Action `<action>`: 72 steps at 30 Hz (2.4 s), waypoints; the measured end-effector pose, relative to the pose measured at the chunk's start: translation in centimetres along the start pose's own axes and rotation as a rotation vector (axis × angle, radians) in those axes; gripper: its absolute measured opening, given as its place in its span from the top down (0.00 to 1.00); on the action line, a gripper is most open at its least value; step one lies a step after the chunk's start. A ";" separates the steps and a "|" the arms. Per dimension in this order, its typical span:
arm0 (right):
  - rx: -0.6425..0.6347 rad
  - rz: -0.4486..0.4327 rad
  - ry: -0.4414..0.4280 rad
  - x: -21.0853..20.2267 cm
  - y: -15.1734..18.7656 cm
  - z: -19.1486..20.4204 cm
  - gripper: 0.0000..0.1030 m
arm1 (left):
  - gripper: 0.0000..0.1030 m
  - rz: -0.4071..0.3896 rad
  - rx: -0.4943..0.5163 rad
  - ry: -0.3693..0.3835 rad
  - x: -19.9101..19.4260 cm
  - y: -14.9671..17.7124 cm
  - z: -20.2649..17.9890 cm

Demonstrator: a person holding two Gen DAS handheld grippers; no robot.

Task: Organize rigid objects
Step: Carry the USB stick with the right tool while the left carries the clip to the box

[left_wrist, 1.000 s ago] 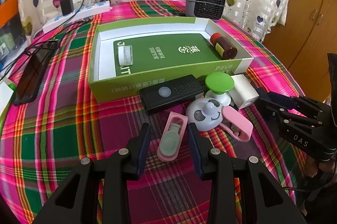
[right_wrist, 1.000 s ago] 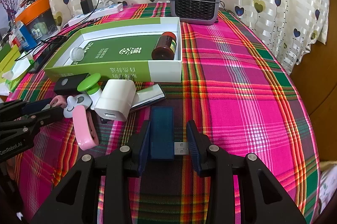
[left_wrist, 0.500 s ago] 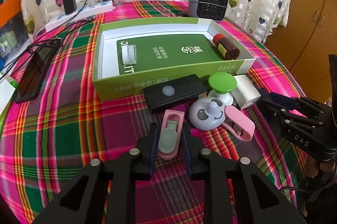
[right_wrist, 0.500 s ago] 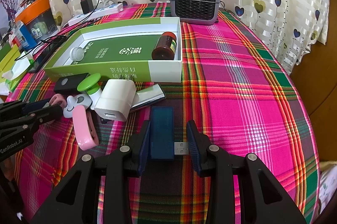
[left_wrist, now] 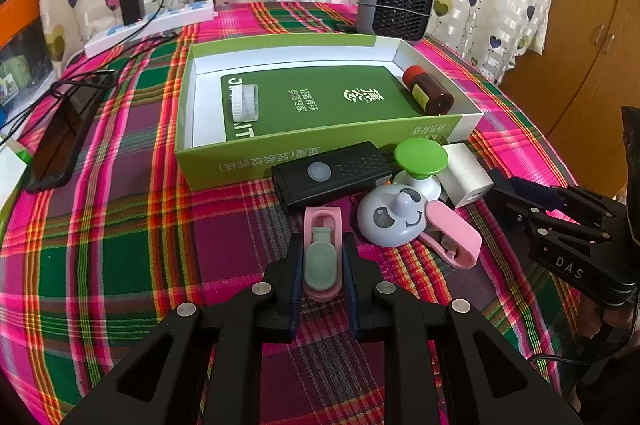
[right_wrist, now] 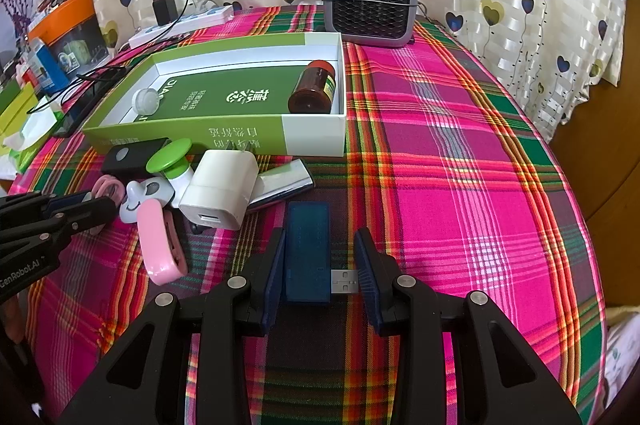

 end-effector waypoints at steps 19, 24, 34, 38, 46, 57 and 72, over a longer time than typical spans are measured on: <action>-0.003 0.001 0.004 0.0 0.0 0.0 0.66 | 0.84 -0.019 -0.003 -0.001 -0.7 0.1 0.0; 0.006 -0.008 0.003 -0.3 0.0 -0.2 0.66 | 0.84 -0.028 -0.009 -0.005 -1.2 0.0 0.1; 0.005 -0.044 0.007 -1.8 -0.5 -0.3 0.66 | 0.84 -0.065 -0.006 -0.011 -3.1 -0.6 0.2; -0.007 -0.059 0.007 -2.4 -1.2 -0.1 0.66 | 0.84 -0.079 -0.012 -0.014 -3.7 -1.3 0.5; -0.026 -0.088 -0.027 -3.6 -3.3 0.3 0.66 | 0.84 -0.095 -0.018 -0.016 -4.3 -3.1 1.3; -0.079 -0.105 -0.066 -3.3 -7.0 1.8 0.66 | 0.84 -0.106 -0.030 -0.012 -3.9 -6.5 2.6; -0.113 -0.063 -0.090 0.0 -12.4 3.7 0.66 | 0.84 -0.098 -0.046 -0.014 -1.6 -11.2 4.5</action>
Point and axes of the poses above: each gripper's, at about its wrist camera, not at the fingertips, and x roughly the way its jaws point, z to its left, y to its underside, the point moved 1 cm from there along x, roughly the way its jaws point, and after that the axes turned 12 degrees about z, right-handed, at the moved point
